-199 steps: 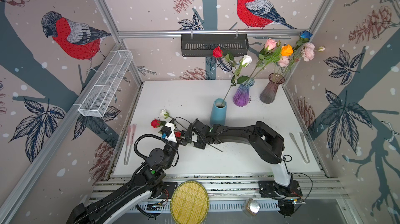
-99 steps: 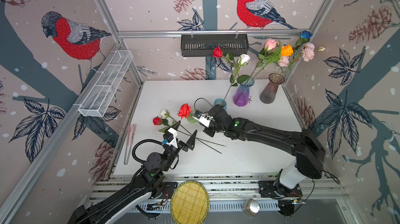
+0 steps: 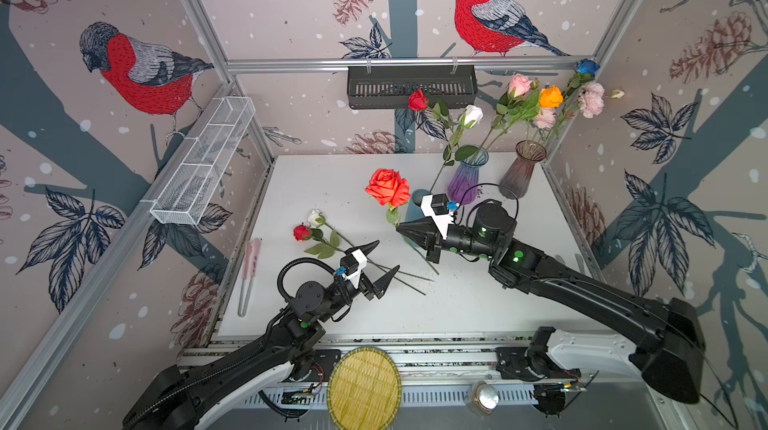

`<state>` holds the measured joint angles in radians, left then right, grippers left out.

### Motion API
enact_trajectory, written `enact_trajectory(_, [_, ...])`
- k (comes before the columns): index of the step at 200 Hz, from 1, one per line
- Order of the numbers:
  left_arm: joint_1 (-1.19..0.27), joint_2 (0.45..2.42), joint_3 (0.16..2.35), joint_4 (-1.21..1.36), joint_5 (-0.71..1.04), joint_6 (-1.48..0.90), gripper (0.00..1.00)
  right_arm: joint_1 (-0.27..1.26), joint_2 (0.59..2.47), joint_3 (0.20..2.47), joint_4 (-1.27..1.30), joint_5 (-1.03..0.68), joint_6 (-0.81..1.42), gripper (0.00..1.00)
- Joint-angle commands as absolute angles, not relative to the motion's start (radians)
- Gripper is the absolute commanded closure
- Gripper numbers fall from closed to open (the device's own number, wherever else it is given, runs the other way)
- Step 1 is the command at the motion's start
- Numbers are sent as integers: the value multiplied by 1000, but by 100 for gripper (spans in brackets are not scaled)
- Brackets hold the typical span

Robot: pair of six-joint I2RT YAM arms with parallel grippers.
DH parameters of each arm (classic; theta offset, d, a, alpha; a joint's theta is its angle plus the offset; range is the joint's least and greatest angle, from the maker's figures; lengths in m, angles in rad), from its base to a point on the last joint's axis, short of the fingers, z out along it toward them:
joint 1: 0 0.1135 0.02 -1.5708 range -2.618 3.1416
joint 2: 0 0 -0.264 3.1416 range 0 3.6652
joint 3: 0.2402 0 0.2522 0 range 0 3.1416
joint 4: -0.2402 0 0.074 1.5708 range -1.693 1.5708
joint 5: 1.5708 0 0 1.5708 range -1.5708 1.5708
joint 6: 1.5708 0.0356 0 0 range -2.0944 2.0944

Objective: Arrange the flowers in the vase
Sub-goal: 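Grasp the red rose stem with the left gripper while the right opens and withdraws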

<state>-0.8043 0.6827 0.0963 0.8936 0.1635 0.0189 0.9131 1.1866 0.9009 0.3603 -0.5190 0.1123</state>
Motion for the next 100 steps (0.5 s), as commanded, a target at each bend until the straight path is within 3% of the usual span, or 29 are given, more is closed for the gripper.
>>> enact_trajectory(1, [-805, 676, 106, 968, 229, 32, 21, 932, 1209, 899, 441, -626, 155, 98])
enact_trajectory(83, [-805, 632, 106, 943, 222, 33, 27, 962, 1332, 920, 497, -733, 137, 98])
enact_trajectory(100, [-805, 627, 106, 940, 211, 31, 33, 962, 1346, 922, 493, -736, 128, 98])
